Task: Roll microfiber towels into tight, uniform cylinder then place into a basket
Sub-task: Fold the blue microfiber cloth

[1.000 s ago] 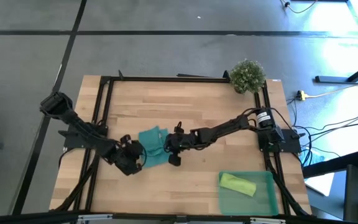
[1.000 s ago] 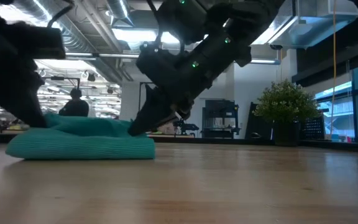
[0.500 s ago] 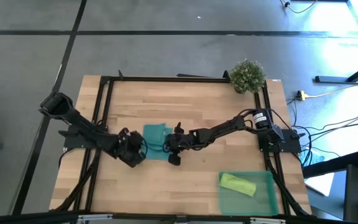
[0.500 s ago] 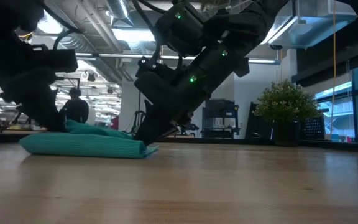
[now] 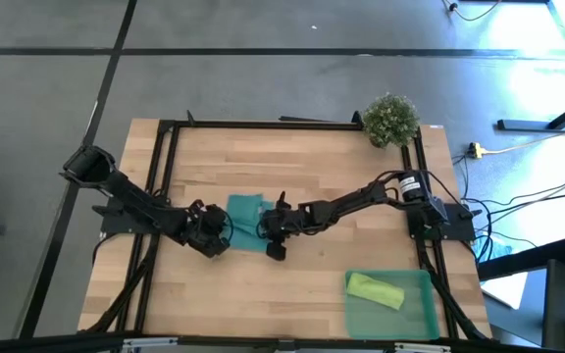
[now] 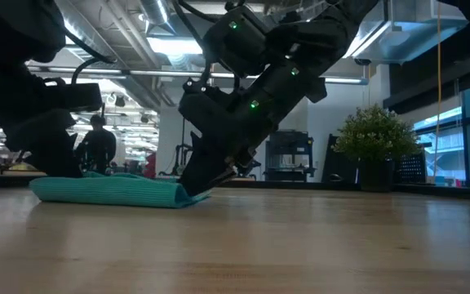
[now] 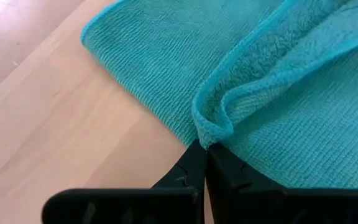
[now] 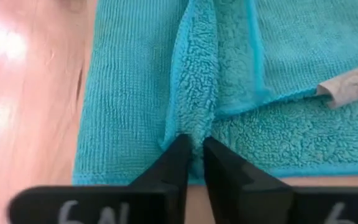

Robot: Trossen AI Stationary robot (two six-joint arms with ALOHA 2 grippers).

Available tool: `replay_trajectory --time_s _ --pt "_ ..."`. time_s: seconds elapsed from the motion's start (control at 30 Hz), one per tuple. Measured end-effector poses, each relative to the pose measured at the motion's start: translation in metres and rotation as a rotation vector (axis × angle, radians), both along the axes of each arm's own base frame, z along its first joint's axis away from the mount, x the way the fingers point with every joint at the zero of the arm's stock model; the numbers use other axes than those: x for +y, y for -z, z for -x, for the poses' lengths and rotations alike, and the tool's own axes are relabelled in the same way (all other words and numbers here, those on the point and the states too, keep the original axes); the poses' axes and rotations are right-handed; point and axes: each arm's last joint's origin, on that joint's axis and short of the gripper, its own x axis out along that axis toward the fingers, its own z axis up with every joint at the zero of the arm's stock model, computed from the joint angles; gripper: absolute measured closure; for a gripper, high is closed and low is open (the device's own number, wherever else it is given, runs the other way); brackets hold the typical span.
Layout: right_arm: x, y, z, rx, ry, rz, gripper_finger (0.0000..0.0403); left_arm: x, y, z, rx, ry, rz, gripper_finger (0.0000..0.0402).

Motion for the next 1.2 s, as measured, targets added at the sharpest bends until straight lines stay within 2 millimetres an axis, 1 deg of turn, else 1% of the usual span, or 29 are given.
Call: replay_trajectory --time_s 0.13,0.3,0.47,0.53,0.6,0.67,0.77,0.83,0.97,1.07,1.13,1.2 --pt "-0.005 -0.007 -0.005 -0.002 -0.035 0.042 0.0308 0.0 0.0 0.0 0.005 0.006 0.008 0.0401" --pt "-0.008 -0.032 -0.018 0.018 -0.062 0.081 0.0263 0.0 0.0 0.0 0.003 0.006 0.005 0.0401" --pt "-0.007 -0.064 -0.03 0.042 -0.07 0.089 0.0245 -0.001 0.0 0.0 0.012 0.026 -0.003 0.0401" --pt "-0.003 -0.073 -0.033 0.024 -0.107 0.099 0.0243 0.0 -0.001 -0.002 0.011 0.025 -0.004 0.0401" --pt "0.002 -0.077 -0.035 -0.005 -0.162 0.088 0.0243 0.0 -0.003 -0.004 0.011 0.038 -0.008 0.0401" --pt "0.008 -0.075 -0.037 -0.024 -0.205 0.063 0.0243 0.0 -0.006 -0.007 0.009 0.051 -0.018 0.0401" --pt "0.012 -0.06 -0.033 -0.027 -0.227 0.049 0.0243 0.001 -0.01 -0.012 -0.001 0.06 -0.034 0.0401" --pt "0.01 -0.049 -0.029 -0.013 -0.215 0.039 0.0243 0.003 -0.012 -0.014 -0.001 0.058 -0.045 0.0401" --pt "0.008 -0.035 -0.025 -0.026 -0.218 0.02 0.0243 0.006 -0.013 -0.016 -0.008 0.04 -0.058 0.0401" --pt "0.009 -0.022 -0.019 0.002 -0.215 0.016 0.0243 0.008 -0.013 -0.017 -0.008 0.03 -0.058 0.0401" --pt "0.007 -0.018 -0.018 0.009 -0.202 0.012 0.0243 0.008 -0.013 -0.017 -0.009 0.028 -0.059 0.0401" --pt "0.005 -0.018 -0.018 0.011 -0.165 0.057 0.0243 0.008 -0.013 -0.017 -0.01 0.025 -0.058 0.0401"
